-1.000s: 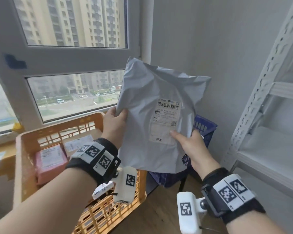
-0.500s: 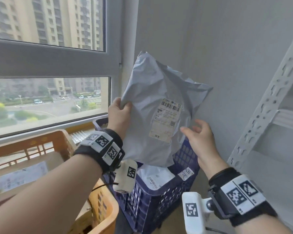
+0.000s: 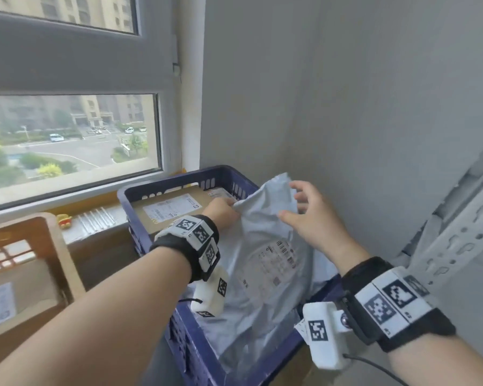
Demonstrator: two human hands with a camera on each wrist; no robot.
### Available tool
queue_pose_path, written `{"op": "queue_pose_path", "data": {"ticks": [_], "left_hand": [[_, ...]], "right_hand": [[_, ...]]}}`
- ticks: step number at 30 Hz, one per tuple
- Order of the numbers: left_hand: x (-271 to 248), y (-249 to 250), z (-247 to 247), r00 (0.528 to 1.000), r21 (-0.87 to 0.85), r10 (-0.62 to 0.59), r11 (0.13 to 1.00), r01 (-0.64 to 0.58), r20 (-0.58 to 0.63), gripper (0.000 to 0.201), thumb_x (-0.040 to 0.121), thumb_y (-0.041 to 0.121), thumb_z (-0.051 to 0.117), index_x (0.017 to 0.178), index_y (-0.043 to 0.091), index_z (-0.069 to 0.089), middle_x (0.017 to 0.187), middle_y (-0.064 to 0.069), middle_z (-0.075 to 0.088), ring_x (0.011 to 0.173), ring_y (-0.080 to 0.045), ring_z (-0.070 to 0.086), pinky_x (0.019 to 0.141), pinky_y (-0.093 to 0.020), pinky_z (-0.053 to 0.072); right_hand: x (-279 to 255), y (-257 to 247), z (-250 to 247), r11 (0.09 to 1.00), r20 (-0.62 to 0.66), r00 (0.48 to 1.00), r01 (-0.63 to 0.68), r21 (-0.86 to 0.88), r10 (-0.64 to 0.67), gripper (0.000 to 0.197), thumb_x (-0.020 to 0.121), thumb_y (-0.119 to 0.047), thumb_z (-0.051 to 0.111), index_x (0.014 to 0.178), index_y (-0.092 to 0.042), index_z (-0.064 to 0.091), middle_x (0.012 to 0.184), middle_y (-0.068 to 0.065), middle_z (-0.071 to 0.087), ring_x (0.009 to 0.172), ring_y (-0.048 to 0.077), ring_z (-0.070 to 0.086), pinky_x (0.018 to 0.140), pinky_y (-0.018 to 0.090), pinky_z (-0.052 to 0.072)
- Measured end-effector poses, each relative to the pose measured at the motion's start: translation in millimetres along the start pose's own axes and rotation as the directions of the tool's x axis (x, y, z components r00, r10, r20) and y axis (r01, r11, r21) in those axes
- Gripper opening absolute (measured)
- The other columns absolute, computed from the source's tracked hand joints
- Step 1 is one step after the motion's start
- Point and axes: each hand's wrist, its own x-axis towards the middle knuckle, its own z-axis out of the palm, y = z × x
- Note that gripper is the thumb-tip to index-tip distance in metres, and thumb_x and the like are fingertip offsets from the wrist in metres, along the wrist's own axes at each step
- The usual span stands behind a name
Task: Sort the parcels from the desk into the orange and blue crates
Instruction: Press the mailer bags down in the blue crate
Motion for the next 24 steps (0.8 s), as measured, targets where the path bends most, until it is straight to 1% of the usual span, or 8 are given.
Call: {"op": "queue_pose_path", "data": {"ticks": [2, 4, 6, 11, 16, 19, 21, 24], "left_hand": [[9.9, -6.5, 11.2, 0.994, 0.159, -0.093, 0.984, 0.084, 0.051, 0.026, 0.096, 0.008, 0.047, 0.115, 0.010, 0.063, 0.109, -0.005, 0.065, 0.109, -0.025, 0.057, 0.085, -0.026, 0.042], [19.8, -11.2, 19.5, 0.987, 0.236, -0.156, 0.961, 0.142, 0.039, 0.034, 0.099, 0.016, 0.046, 0.129, 0.008, 0.058, 0.129, -0.008, 0.059, 0.120, -0.025, 0.054, 0.096, -0.028, 0.041], [27.7, -16.9, 28.2, 0.983, 0.288, -0.180, 0.944, 0.160, 0.043, 0.037, 0.101, 0.019, 0.045, 0.133, 0.007, 0.056, 0.134, -0.010, 0.056, 0.123, -0.025, 0.053, 0.100, -0.028, 0.040], [45.1, -44.7, 58.9, 0.944, 0.472, -0.301, 0.857, 0.207, 0.134, 0.036, 0.100, 0.014, 0.043, 0.134, 0.005, 0.055, 0.136, -0.012, 0.055, 0.125, -0.026, 0.051, 0.099, -0.028, 0.040], [54.8, -78.7, 89.5, 0.877, 0.531, -0.443, 0.796, 0.291, 0.184, 0.035, 0.095, 0.017, 0.053, 0.129, 0.009, 0.059, 0.130, -0.011, 0.061, 0.119, -0.025, 0.057, 0.099, -0.030, 0.044], [55.8, -97.3, 101.3, 0.874, 0.502, -0.465, 0.795, 0.342, 0.141, 0.029, 0.092, 0.018, 0.055, 0.118, 0.013, 0.066, 0.120, -0.007, 0.066, 0.113, -0.025, 0.061, 0.092, -0.031, 0.046], [53.0, -106.3, 108.8, 0.876, 0.524, -0.471, 0.776, 0.352, 0.109, 0.029, 0.091, 0.021, 0.054, 0.118, 0.019, 0.063, 0.121, -0.006, 0.064, 0.113, -0.026, 0.059, 0.092, -0.033, 0.047], [42.2, -108.3, 119.1, 0.920, 0.650, -0.390, 0.706, 0.281, 0.027, 0.038, 0.091, 0.020, 0.053, 0.129, 0.020, 0.049, 0.129, -0.009, 0.051, 0.121, -0.031, 0.048, 0.093, -0.042, 0.044]], "right_hand": [[14.4, 4.5, 1.5, 0.990, 0.133, 0.991, 0.022, -0.139, -0.003, 0.058, 0.085, -0.024, 0.074, 0.138, -0.026, 0.049, 0.134, 0.004, 0.052, 0.121, 0.021, 0.054, 0.100, 0.033, 0.044], [28.0, 8.0, 3.1, 0.959, 0.309, 0.951, 0.065, -0.276, 0.024, 0.057, 0.087, -0.029, 0.072, 0.139, -0.026, 0.049, 0.138, 0.003, 0.051, 0.124, 0.020, 0.052, 0.096, 0.027, 0.041], [41.9, 11.7, 6.7, 0.926, 0.488, 0.870, 0.128, -0.356, 0.068, 0.060, 0.090, -0.033, 0.070, 0.144, -0.030, 0.045, 0.145, -0.001, 0.047, 0.130, 0.018, 0.048, 0.094, 0.025, 0.038], [77.9, 32.5, 37.7, 0.808, 0.775, 0.619, 0.388, -0.444, 0.129, 0.077, 0.088, -0.032, 0.070, 0.154, -0.033, 0.030, 0.159, -0.010, 0.030, 0.142, 0.016, 0.035, 0.111, 0.032, 0.035], [100.0, 57.2, 82.5, 0.687, 0.898, 0.385, 0.595, -0.418, 0.213, 0.099, 0.081, -0.035, 0.079, 0.157, -0.039, 0.016, 0.160, -0.010, 0.028, 0.141, 0.021, 0.037, 0.102, 0.035, 0.042], [99.7, 75.1, 102.4, 0.584, 0.924, 0.262, 0.718, -0.380, 0.279, 0.110, 0.080, -0.035, 0.080, 0.157, -0.040, 0.002, 0.163, -0.003, 0.022, 0.145, 0.025, 0.030, 0.109, 0.039, 0.035], [98.4, 90.9, 112.4, 0.563, 0.930, 0.218, 0.746, -0.354, 0.296, 0.118, 0.078, -0.032, 0.083, 0.156, -0.042, -0.004, 0.165, 0.001, 0.012, 0.148, 0.026, 0.023, 0.111, 0.039, 0.033], [89.0, 113.5, 127.1, 0.532, 0.921, 0.237, 0.760, -0.375, 0.310, 0.129, 0.068, -0.030, 0.090, 0.156, -0.040, -0.005, 0.165, 0.007, -0.002, 0.150, 0.034, 0.013, 0.115, 0.048, 0.030]]}}
